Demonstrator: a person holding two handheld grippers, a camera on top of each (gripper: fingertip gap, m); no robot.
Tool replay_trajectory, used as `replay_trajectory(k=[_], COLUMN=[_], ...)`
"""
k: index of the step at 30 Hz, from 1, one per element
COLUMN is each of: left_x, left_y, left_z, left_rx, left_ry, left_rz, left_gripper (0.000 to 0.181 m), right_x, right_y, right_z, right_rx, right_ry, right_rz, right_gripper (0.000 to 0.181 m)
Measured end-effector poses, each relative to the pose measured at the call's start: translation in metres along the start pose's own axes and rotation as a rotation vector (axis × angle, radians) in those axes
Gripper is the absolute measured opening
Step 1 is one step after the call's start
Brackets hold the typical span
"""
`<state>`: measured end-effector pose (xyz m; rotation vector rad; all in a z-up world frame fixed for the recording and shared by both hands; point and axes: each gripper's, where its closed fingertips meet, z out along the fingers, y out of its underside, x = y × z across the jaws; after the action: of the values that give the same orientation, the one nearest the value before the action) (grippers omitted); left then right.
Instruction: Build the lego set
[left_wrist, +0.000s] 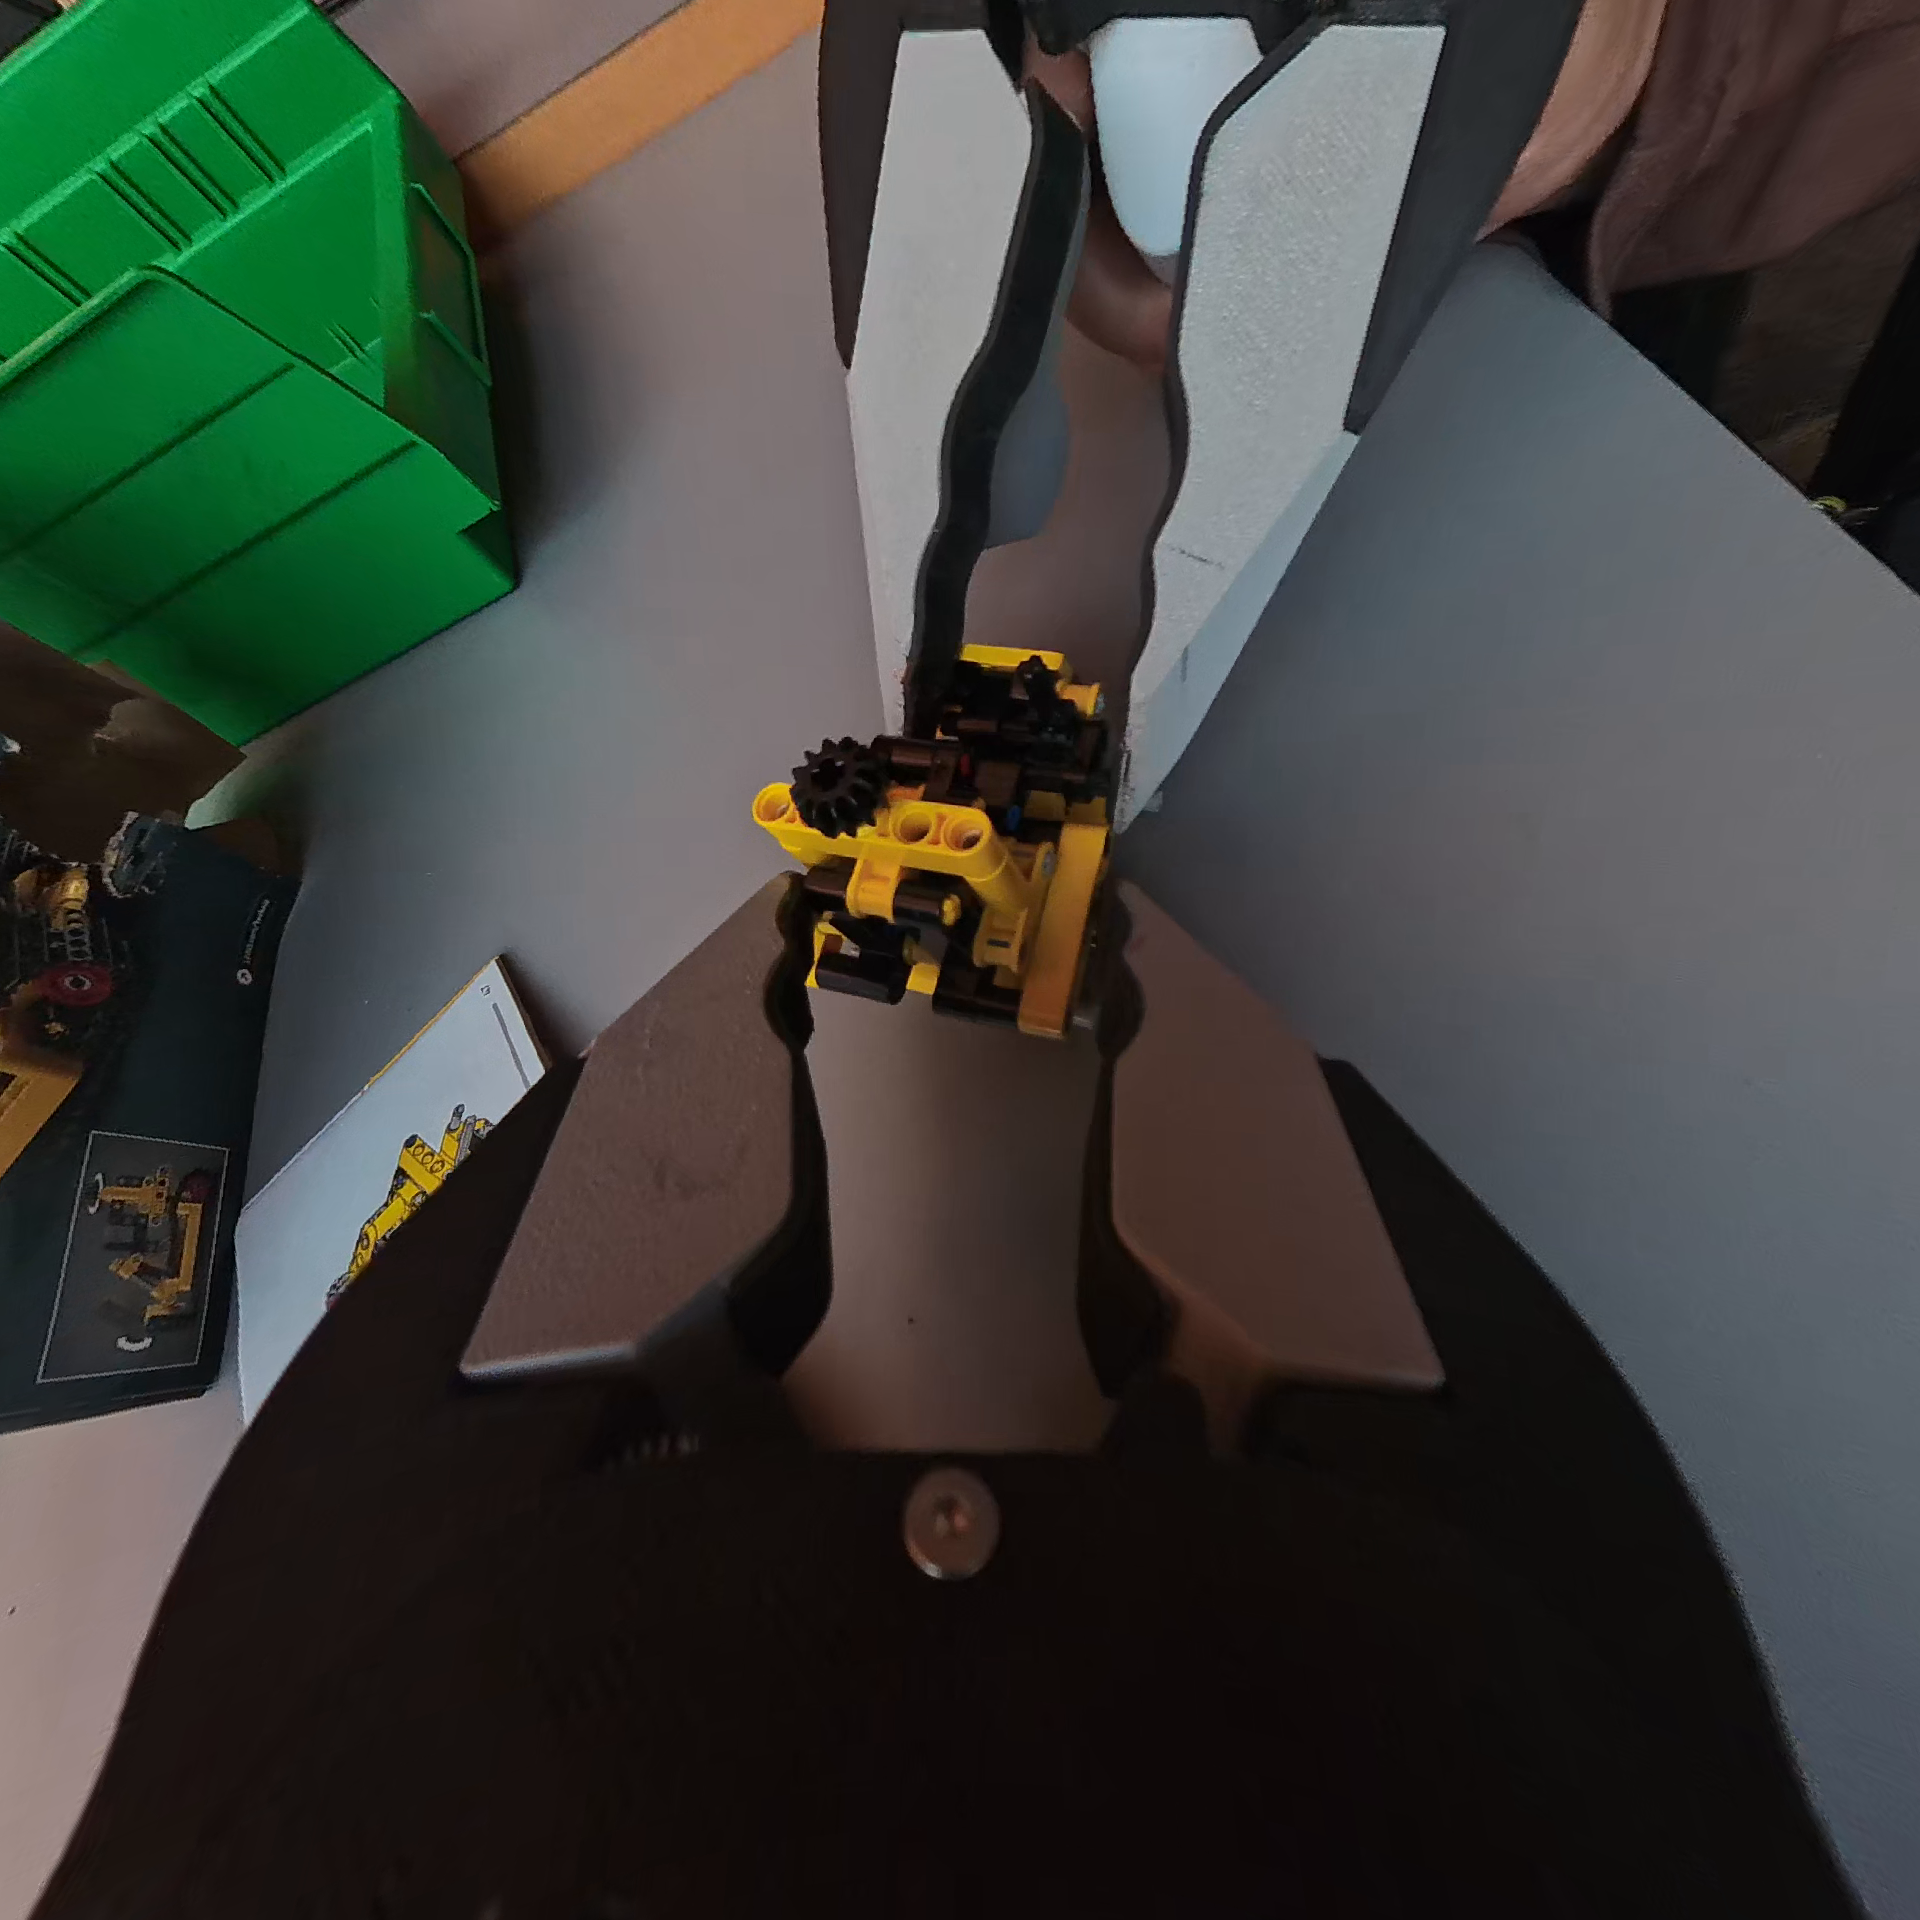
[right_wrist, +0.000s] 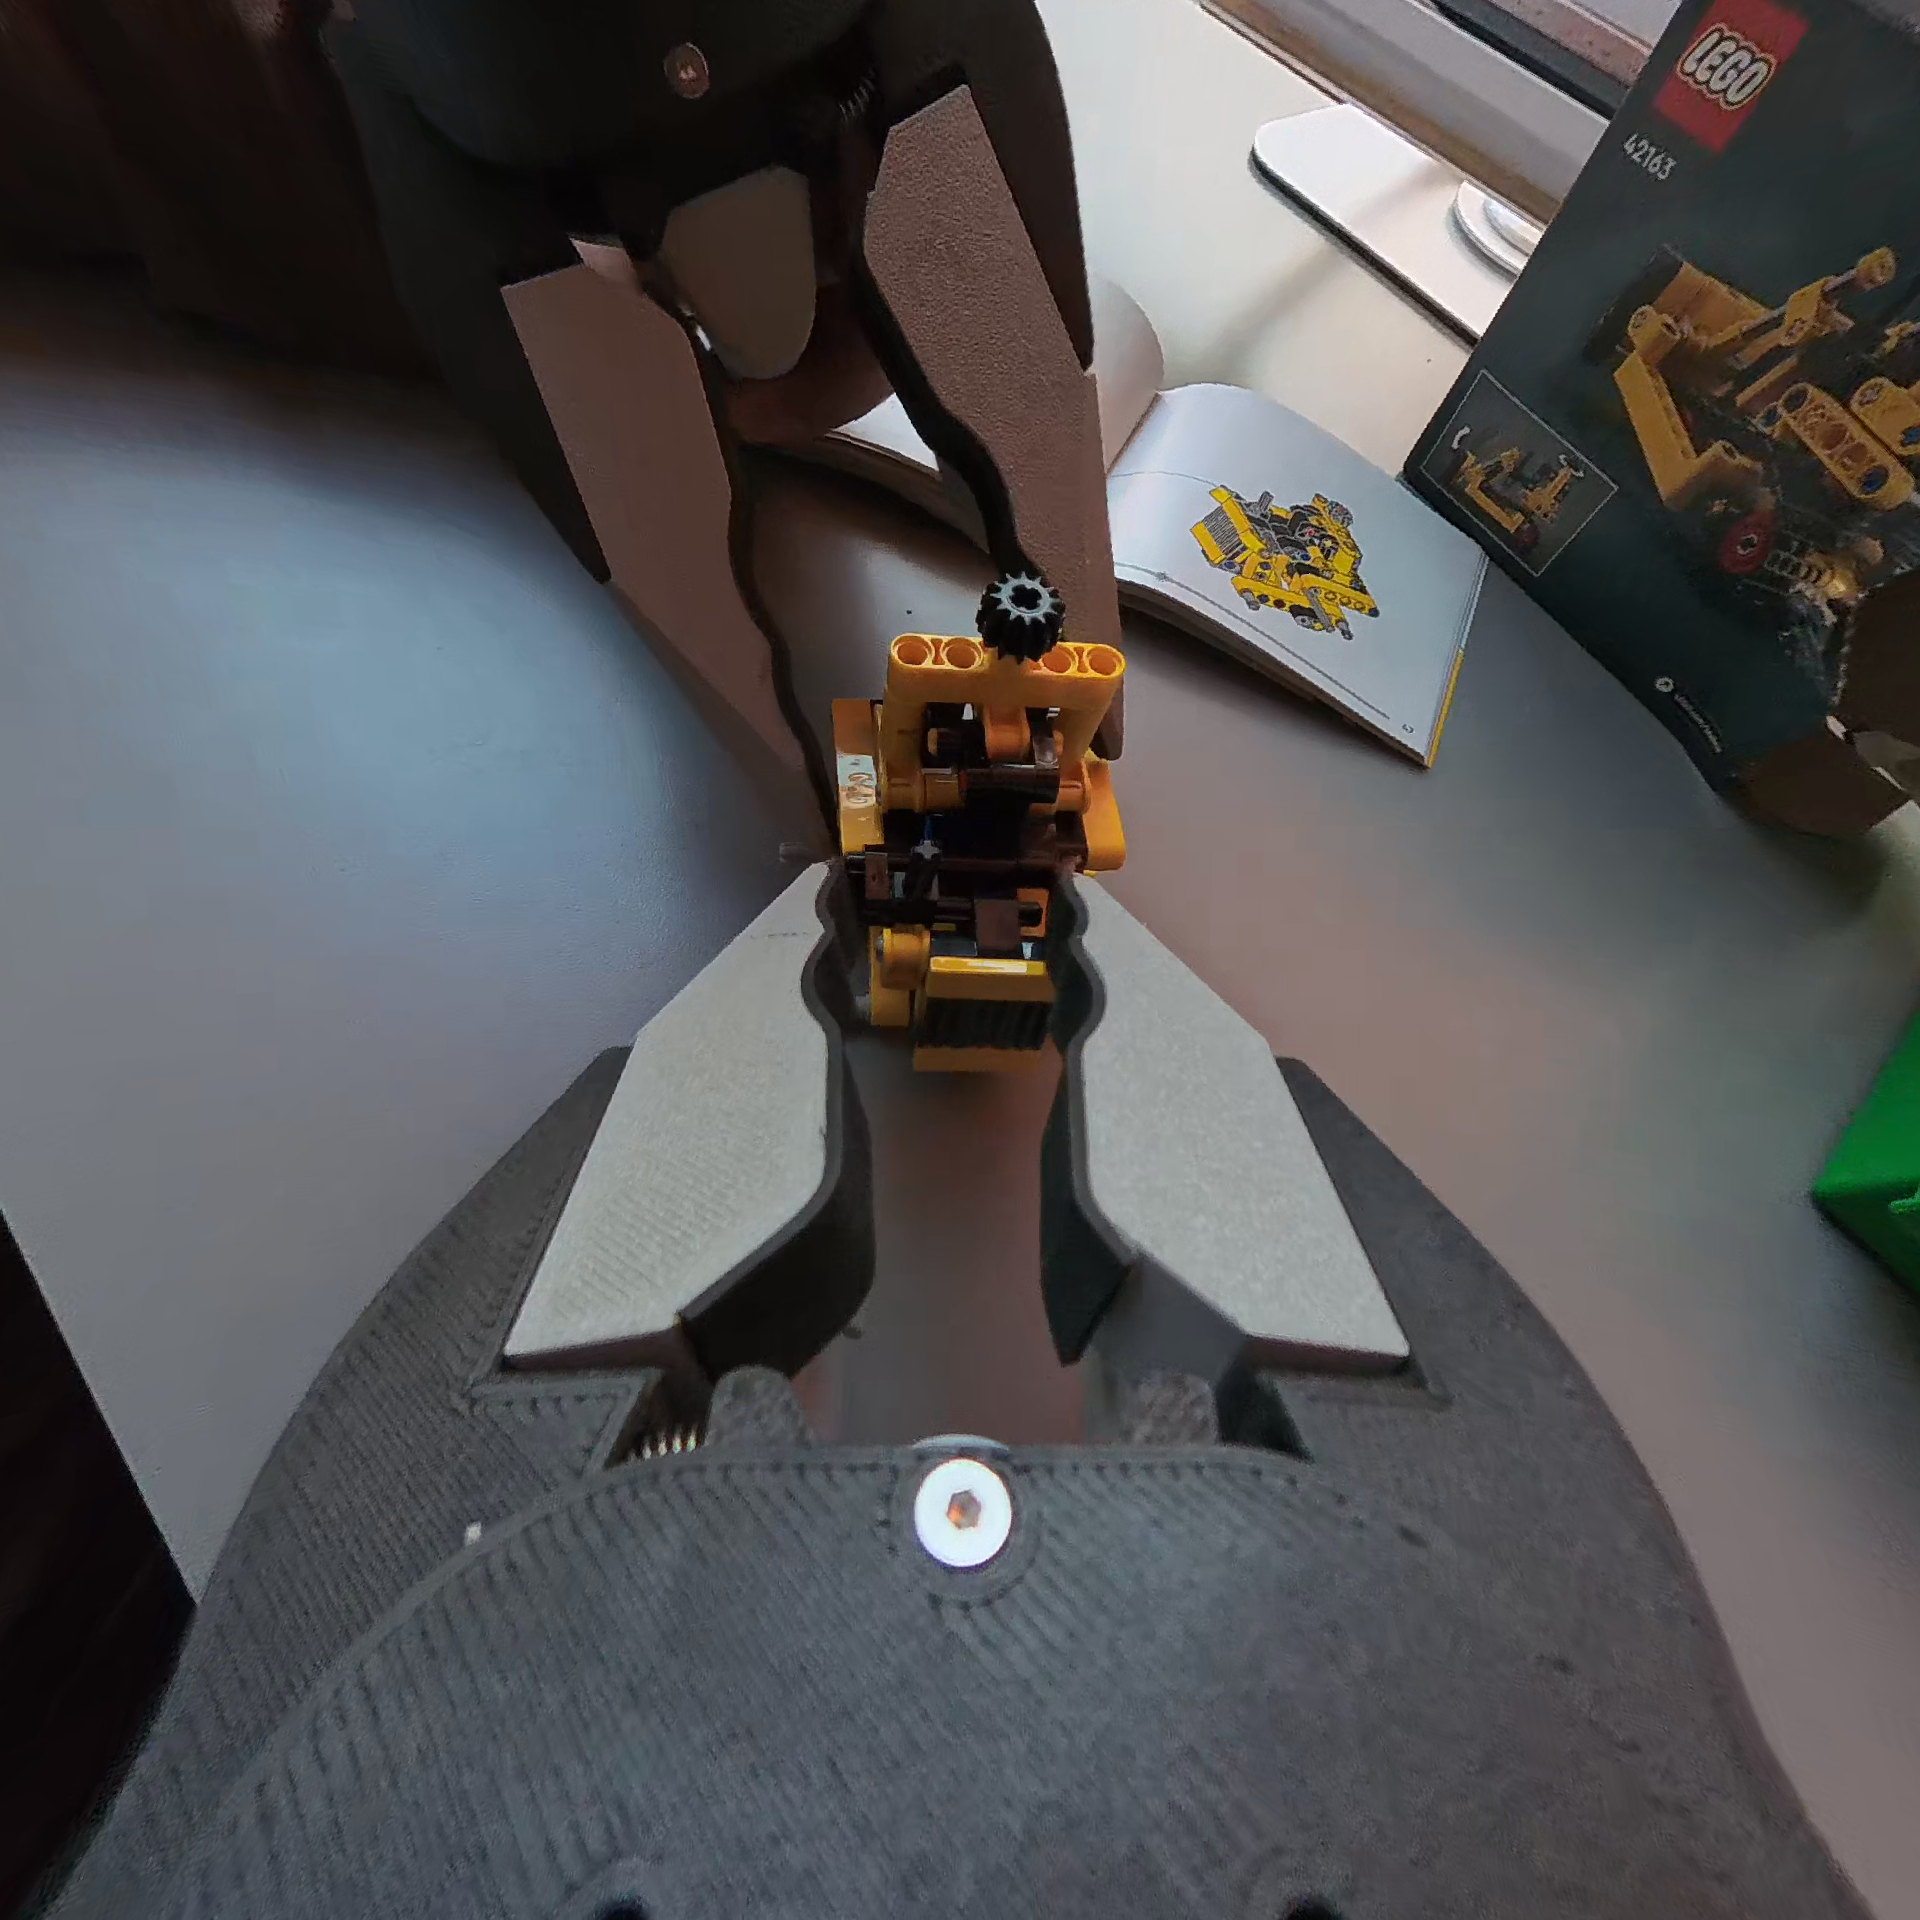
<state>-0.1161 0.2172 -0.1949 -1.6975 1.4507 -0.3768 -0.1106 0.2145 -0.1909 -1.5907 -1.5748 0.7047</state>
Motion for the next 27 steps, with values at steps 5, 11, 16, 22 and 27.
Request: replay_trajectory(k=[5, 11, 16, 22, 27], left_x=[-0.001, -0.006, -0.005, 0.002, -0.003], left_y=[0.001, 0.001, 0.0, 0.0, 0.002], left_z=[-0.001, 0.003, 0.003, -0.001, -0.001], left_rx=[-0.005, -0.011, -0.023, -0.029, -0.03], left_ry=[0.005, -0.021, -0.033, -0.007, -0.03], left_rz=[0.006, -0.022, -0.022, 0.046, 0.031], left_gripper=[0.052, 0.053, 0.053, 0.052, 0.053], right_x=[0.0, 0.005, 0.005, -0.004, 0.0], right_y=[-0.001, -0.001, -0.003, -0.004, -0.005], right_z=[0.001, 0.001, 0.0, 0.004, 0.007], right_rx=[0.008, 0.01, 0.012, 0.031, 0.03], right_ry=[-0.023, 0.05, 0.097, -0.063, -0.01], right_rz=[-0.017, -0.037, -0.076, -0.065, -0.12], right_gripper=[0.034, 0.036, 0.038, 0.037, 0.037])
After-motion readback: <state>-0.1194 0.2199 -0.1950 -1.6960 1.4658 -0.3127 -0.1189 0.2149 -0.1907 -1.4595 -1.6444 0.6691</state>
